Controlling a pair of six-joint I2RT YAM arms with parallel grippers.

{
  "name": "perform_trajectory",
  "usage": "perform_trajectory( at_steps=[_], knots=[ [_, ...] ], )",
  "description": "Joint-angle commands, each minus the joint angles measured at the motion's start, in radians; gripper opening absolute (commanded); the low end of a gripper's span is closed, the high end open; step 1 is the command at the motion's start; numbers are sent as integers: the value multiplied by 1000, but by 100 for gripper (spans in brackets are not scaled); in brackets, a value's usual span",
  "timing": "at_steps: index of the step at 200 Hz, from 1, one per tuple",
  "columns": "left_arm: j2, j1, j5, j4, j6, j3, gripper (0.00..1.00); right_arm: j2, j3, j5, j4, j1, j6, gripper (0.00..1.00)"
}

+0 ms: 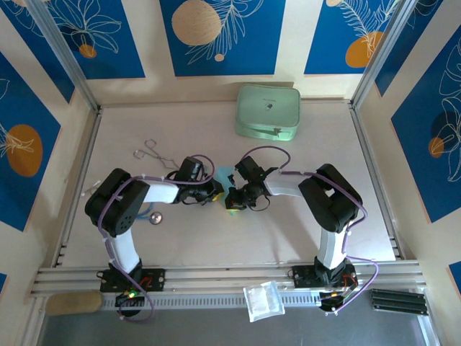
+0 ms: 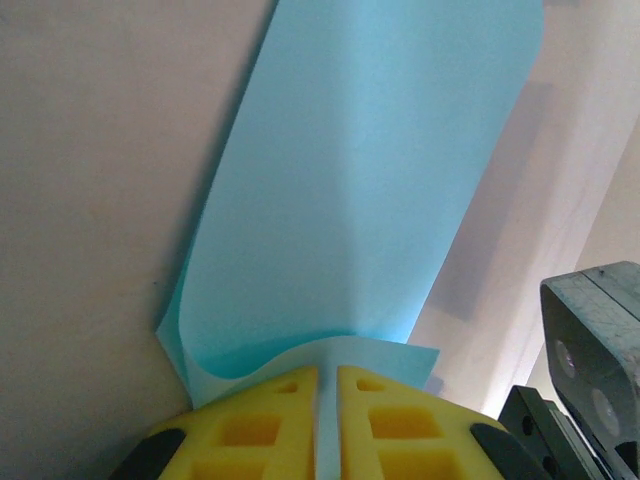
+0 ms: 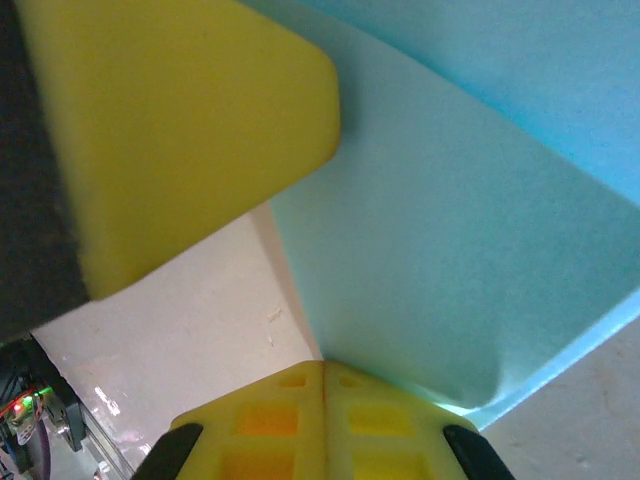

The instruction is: Fold a paper plane with a square sheet of paper (pick it up from the middle)

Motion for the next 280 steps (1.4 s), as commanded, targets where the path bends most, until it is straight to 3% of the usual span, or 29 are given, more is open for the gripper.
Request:
perform_trajectory(
  at_steps=[1, 91, 280],
  knots=[
    [7, 15, 10, -31, 57, 34, 13, 31, 6, 32, -87, 0, -30, 4],
    [49, 46, 16, -141, 192, 118, 14, 43, 18, 55, -131, -2, -54, 4],
    [109, 58, -63, -238, 197, 121, 9, -66, -84, -13, -176, 4, -81, 7]
  ],
)
